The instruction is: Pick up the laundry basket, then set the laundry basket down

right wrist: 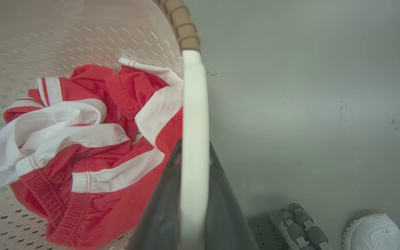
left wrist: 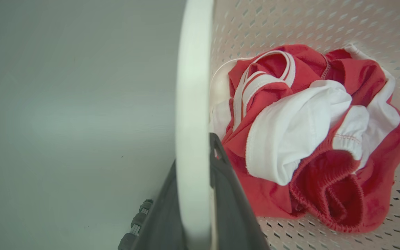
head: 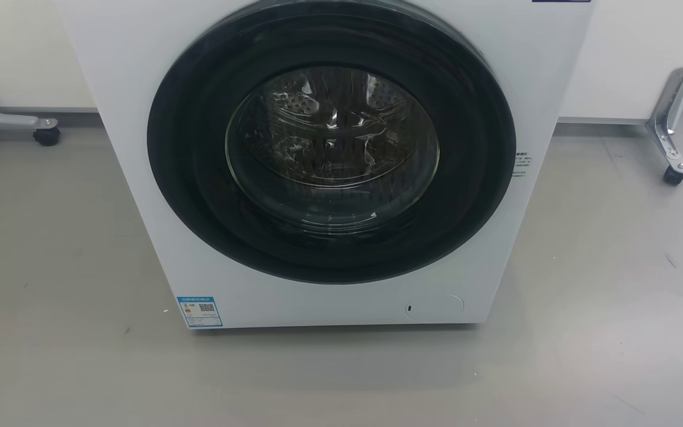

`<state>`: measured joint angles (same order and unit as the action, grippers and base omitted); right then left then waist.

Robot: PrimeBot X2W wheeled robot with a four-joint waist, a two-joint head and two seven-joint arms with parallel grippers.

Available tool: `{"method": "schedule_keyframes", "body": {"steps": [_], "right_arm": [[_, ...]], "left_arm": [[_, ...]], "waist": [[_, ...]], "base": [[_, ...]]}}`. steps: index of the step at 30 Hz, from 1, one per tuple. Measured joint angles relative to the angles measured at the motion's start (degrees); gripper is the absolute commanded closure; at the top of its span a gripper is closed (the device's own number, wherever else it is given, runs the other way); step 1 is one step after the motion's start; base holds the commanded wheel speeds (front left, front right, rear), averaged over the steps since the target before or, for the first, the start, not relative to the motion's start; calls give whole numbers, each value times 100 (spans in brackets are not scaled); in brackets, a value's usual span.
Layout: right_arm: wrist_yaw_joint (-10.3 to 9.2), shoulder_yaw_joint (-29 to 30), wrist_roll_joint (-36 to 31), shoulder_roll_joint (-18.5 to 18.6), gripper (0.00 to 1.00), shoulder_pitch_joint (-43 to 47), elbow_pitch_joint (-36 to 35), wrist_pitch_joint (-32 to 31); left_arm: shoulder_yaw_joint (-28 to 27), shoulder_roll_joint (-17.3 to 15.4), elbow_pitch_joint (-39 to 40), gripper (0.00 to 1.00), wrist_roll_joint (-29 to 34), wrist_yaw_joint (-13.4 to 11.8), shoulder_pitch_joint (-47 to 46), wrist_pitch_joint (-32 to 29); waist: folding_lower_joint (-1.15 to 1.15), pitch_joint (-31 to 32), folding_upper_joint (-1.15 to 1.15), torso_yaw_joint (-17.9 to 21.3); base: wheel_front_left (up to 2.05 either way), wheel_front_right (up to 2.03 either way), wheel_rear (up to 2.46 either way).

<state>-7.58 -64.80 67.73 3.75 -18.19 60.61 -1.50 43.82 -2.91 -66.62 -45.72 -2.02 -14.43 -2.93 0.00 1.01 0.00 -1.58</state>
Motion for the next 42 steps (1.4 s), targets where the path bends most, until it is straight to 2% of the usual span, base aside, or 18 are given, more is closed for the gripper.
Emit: {"method": "schedule_keyframes", "body": {"steps": [23, 42], "right_arm": [[-4, -193, 192, 13, 100, -7, 12, -31], [-5, -310, 289, 35, 100, -216, 34, -37]], "left_arm": [[223, -35, 64, 100, -112, -58, 70, -27], [318, -54, 178, 100, -230, -163, 34, -51]], "waist": [[0, 45, 0, 53], [0, -158, 0, 97]], "base": [[0, 0, 0], [0, 0, 0]]}}
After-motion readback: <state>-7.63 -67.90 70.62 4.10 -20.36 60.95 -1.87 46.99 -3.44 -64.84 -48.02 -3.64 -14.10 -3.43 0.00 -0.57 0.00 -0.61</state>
